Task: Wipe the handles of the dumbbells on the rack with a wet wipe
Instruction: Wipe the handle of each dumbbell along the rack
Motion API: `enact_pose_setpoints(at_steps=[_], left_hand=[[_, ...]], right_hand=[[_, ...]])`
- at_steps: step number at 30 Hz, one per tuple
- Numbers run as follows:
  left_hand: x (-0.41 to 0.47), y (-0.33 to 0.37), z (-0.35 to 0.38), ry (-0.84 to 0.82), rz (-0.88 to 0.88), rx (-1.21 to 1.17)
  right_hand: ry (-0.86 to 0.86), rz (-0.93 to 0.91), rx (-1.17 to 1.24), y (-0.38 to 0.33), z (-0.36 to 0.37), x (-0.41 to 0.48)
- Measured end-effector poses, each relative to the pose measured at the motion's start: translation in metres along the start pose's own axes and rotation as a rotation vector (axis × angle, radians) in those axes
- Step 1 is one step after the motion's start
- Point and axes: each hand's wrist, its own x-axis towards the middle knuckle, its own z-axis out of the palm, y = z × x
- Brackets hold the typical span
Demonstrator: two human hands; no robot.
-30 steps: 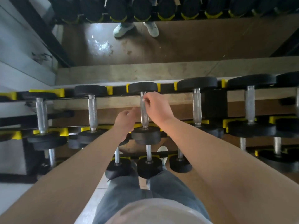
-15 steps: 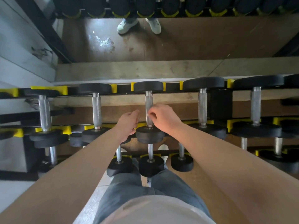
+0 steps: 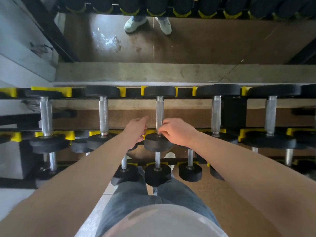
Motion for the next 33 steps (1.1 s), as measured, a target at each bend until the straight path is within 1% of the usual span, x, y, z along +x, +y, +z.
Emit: enact_pose_setpoints(at_steps=[2,4,5,7,8,9,10,12,13,14,17,20,22,24,26,28,30,33], left_hand=[[-0.001,0.001,0.001,-0.009,-0.012,0.0],[0.0,0.0,0.001,-0.018,-0.016,-0.001],[0.001,0.0,0.0,-0.018,-0.019,0.005],[0.001,0.002,-0.001,-0.01,-0.031,0.013],[0.002,0.003,-0.001,-0.008,-0.034,0.008],[0.003,0.003,-0.002,-0.008,-0.033,0.0],[0.004,0.003,-0.002,-0.011,-0.025,-0.005],[0.007,0.002,-0.003,-0.034,-0.003,-0.014],[0.008,0.002,-0.003,-0.042,0.005,-0.017],[0.008,0.002,-0.003,-0.043,0.009,-0.016],[0.01,0.001,0.001,-0.048,-0.006,-0.019],[0.01,0.0,0.004,-0.049,-0.027,-0.036],[0.01,-0.001,0.002,-0.042,-0.04,-0.024],[0.011,-0.001,0.0,-0.029,-0.046,-0.007],[0.013,-0.002,-0.002,-0.014,-0.049,-0.004],[0.015,-0.002,-0.004,-0.009,-0.044,0.001],[0.016,-0.002,-0.004,-0.011,-0.037,0.003],[0.015,-0.003,0.0,-0.009,-0.034,0.005]], right_hand=[[0.197,0.06,0.003,0.002,0.001,0.01],[0.414,0.17,0.011,0.001,-0.004,0.023],[0.494,0.237,0.027,0.0,-0.008,0.03],[0.583,0.345,0.095,-0.003,-0.013,0.039],[0.585,0.364,0.13,-0.004,-0.013,0.039],[0.545,0.364,0.158,-0.005,-0.01,0.035],[0.465,0.352,0.174,-0.005,-0.005,0.027],[0.234,0.329,0.198,-0.005,0.005,0.008],[0.147,0.334,0.225,-0.005,0.009,-0.001],[0.119,0.352,0.263,-0.005,0.014,-0.006],[0.209,0.48,0.387,-0.007,0.019,-0.004],[0.443,0.657,0.565,-0.009,0.011,0.015],[0.593,0.726,0.667,-0.01,0.0,0.031],[0.655,0.753,0.691,-0.011,-0.01,0.041],[0.635,0.742,0.673,-0.012,-0.014,0.043],[0.548,0.7,0.642,-0.012,-0.011,0.033],[0.369,0.681,0.6,-0.009,-0.002,0.02],[0.016,0.673,0.434,-0.004,0.006,0.012]])
